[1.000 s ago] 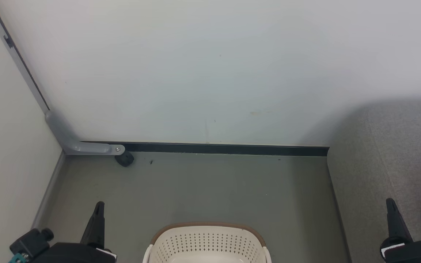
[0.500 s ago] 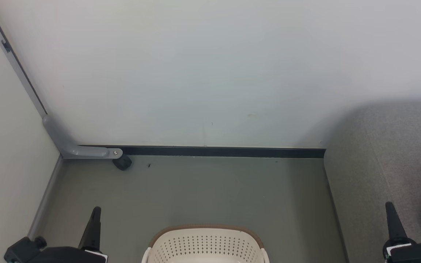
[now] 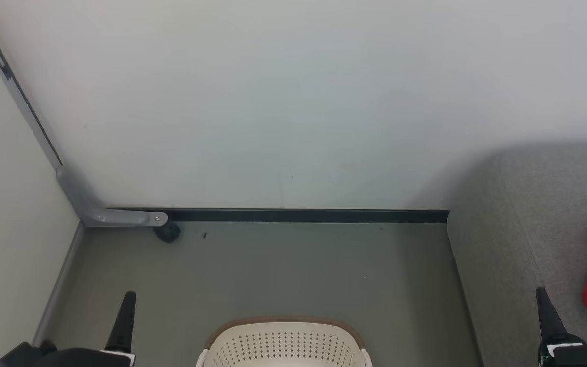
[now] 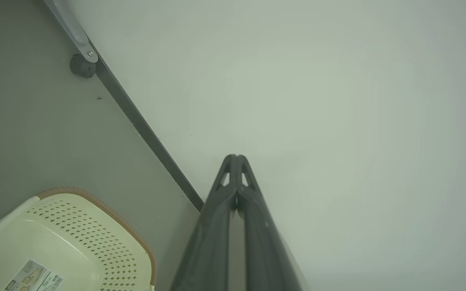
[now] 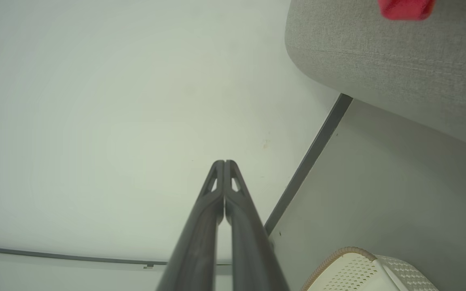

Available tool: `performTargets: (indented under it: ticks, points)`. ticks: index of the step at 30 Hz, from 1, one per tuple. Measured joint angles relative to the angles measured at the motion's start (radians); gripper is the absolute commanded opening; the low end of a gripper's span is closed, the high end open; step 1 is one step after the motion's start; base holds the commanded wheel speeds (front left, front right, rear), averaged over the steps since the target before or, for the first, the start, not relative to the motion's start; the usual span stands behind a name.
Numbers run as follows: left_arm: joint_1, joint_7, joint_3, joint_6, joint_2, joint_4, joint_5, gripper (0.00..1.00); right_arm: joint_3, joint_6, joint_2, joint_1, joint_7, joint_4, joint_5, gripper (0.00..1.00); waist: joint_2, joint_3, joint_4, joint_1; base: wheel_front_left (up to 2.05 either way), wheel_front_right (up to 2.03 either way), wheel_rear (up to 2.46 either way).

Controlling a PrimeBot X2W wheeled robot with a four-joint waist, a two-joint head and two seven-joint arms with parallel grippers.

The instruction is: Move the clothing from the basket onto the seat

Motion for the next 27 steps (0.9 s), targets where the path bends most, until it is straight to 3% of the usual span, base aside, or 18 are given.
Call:
performTargets:
  ticks: [27]
  points:
    - [0.004,0.080,0.114,-0.056,-0.048,0.021,-0.240,0.00,-0.076,0.018,0.066,0.001,0.084,0.017,0.257,0.00,-0.0001,-0.018,-0.017,0.0000,0.00,0.00,0.00]
